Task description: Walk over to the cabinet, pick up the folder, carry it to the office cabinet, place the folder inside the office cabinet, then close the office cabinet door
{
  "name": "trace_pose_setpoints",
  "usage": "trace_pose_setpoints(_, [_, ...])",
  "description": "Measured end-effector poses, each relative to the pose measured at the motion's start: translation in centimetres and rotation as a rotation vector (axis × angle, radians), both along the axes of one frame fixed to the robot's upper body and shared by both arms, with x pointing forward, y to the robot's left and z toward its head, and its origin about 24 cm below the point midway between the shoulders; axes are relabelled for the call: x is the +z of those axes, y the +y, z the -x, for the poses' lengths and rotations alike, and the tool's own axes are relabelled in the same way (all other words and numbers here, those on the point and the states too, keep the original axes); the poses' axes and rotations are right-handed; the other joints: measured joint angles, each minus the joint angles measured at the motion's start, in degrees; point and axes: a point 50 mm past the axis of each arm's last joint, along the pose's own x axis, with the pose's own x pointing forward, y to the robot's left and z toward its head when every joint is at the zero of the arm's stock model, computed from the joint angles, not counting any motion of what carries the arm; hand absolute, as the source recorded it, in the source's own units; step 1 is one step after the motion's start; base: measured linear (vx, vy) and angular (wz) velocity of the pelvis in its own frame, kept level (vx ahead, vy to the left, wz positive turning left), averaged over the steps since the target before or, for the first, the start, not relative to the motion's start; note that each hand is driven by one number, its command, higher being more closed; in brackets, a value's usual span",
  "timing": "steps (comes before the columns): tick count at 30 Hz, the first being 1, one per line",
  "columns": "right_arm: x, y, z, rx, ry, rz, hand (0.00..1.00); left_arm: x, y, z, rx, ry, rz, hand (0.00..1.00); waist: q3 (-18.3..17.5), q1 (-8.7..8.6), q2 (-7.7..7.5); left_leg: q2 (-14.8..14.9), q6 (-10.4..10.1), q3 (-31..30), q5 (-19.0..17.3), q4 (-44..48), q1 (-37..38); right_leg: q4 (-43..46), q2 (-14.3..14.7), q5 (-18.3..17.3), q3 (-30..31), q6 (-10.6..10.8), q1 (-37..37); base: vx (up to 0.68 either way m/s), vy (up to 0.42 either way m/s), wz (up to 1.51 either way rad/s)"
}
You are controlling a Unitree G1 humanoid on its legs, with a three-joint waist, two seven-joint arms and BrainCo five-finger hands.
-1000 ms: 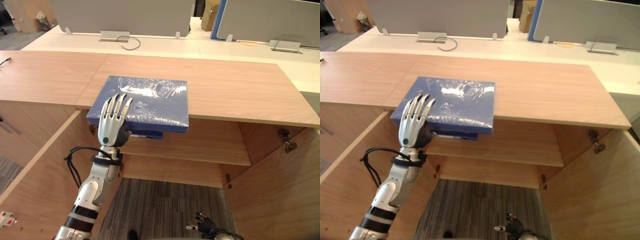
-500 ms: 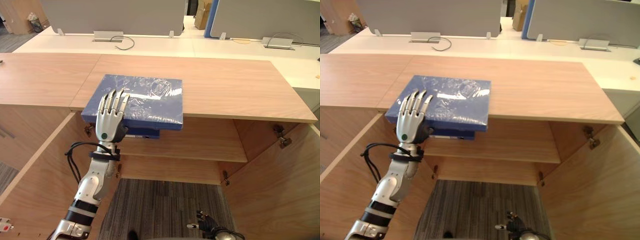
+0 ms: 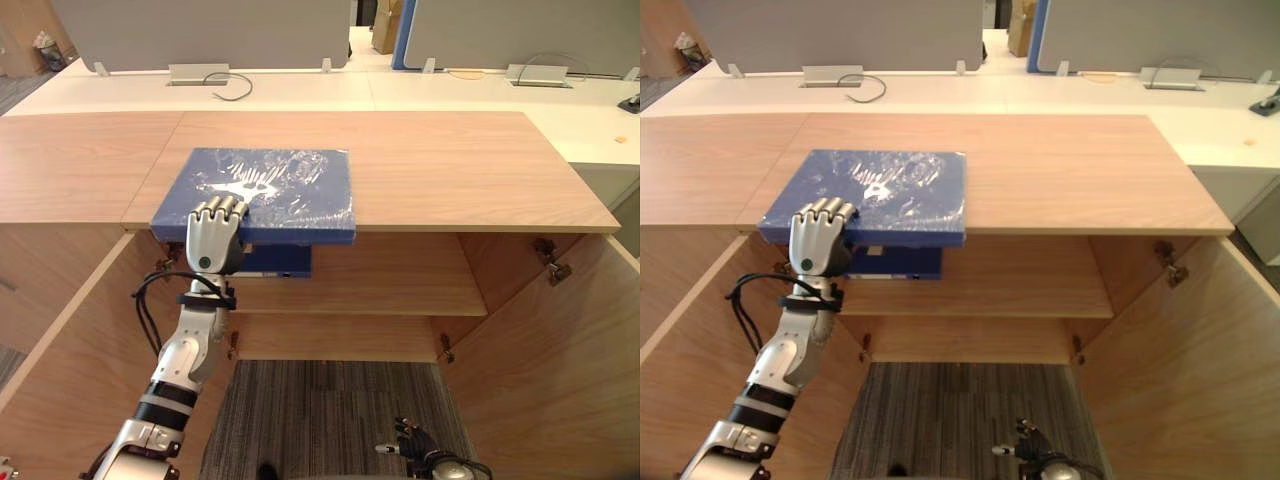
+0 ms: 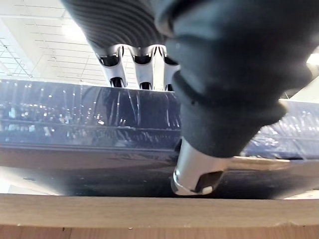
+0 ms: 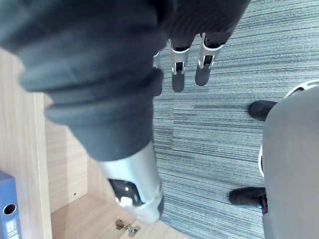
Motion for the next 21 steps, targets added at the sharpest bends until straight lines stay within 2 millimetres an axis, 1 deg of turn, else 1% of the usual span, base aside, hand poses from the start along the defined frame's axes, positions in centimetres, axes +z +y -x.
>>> trace_pose_setpoints(6, [0.0,0.0,-0.1,0.0,-0.005,0.001,0.0,-0.1,0.6,-0.8,0.032,0.004,-0.009,1.0,0.1,-0.66,0.07,0.4,-0.1,0.2,-0.2,0.0,0.1,0.0,0.2,0.2,0.2,0.0,-0.1,-0.03,0.01,-0.01])
trace_pose_setpoints(9, [0.1,0.0,-0.1,0.0,-0.007,0.001,0.0,-0.1,0.9,-0.9,0.046,0.003,-0.002,1.0,0.1,-0.83,0.08,0.5,-0.1,0.5,-0.5,0.0,0.2,0.0,0.3,0.3,0.5,0.0,-0.1,-0.03,0.016,-0.06])
trace_pose_setpoints(11, [0.1,0.0,-0.1,-0.001,-0.008,0.001,0.0,0.2,0.9,-0.8,0.054,-0.008,0.034,1.0,0.1,-0.84,0.09,0.5,-0.1,0.7,-0.5,0.0,0.2,-0.1,0.3,0.3,0.8,0.0,-0.2,-0.02,0.014,-0.05])
trace_pose_setpoints(14, [0.1,-0.1,-0.1,-0.015,-0.015,0.006,0.0,2.0,-0.1,0.4,0.054,-0.1,0.242,1.0,0.2,-0.6,0.09,0.4,-0.1,0.6,-0.6,0.1,0.1,-0.2,0.1,0.3,1.1,0.0,-0.3,0.0,0.014,-0.05])
trace_pose_setpoints(16, [0.2,-0.4,0.2,-0.056,-0.027,0.008,0.0,3.5,-0.9,2.3,0.019,-0.189,0.43,1.0,0.2,-0.16,0.21,0.3,-0.1,0.6,-0.6,0.2,-0.1,-0.2,0.0,0.3,1.4,0.0,-0.4,0.03,0.014,-0.06])
trace_pose_setpoints(17, [0.3,-0.6,0.1,-0.105,-0.036,-0.004,0.0,4.0,-1.6,3.7,-0.047,-0.225,0.551,1.0,0.2,0.3,0.41,0.2,-0.1,0.4,-0.6,0.2,-0.4,-0.1,-0.1,0.3,1.4,0.0,-0.5,0.03,0.014,-0.03])
trace_pose_setpoints(18, [0.5,-0.7,-0.8,-0.191,-0.048,-0.027,0.0,4.2,-2.6,4.7,-0.172,-0.221,0.684,1.0,0.2,1.42,0.83,0.0,0.0,-0.1,-0.5,0.2,-1.1,0.2,-0.1,0.3,1.4,0.0,-1.3,0.0,0.0,0.0])
trace_pose_setpoints(19, [0.8,-0.6,-1.7,-0.213,-0.07,-0.04,0.0,4.3,-3.3,5.1,-0.254,-0.202,0.75,1.0,0.3,2.17,1.06,0.1,0.0,-0.2,-0.5,0.2,-1.4,0.3,-0.1,0.3,1.4,0.0,-1.7,-0.02,0.008,0.07])
trace_pose_setpoints(20, [1.4,-0.5,-3.4,-0.286,-0.116,-0.055,0.0,4.2,-4.2,5.9,-0.438,-0.139,0.886,1.0,0.4,2.76,1.48,0.4,0.2,-0.4,-0.3,0.3,-1.9,0.8,-0.1,0.3,1.3,0.0,-2.2,-0.03,0.005,0.13])
trace_pose_setpoints(21, [2.3,0.0,-5.2,-0.363,-0.191,-0.112,0.0,3.7,-4.6,6.8,-0.604,-0.07,1.041,1.0,0.3,3.49,1.96,0.4,0.2,-0.6,-0.2,0.3,-1.9,1.1,-0.1,0.3,1.2,0.0,-2.2,-0.04,0.008,0.15])
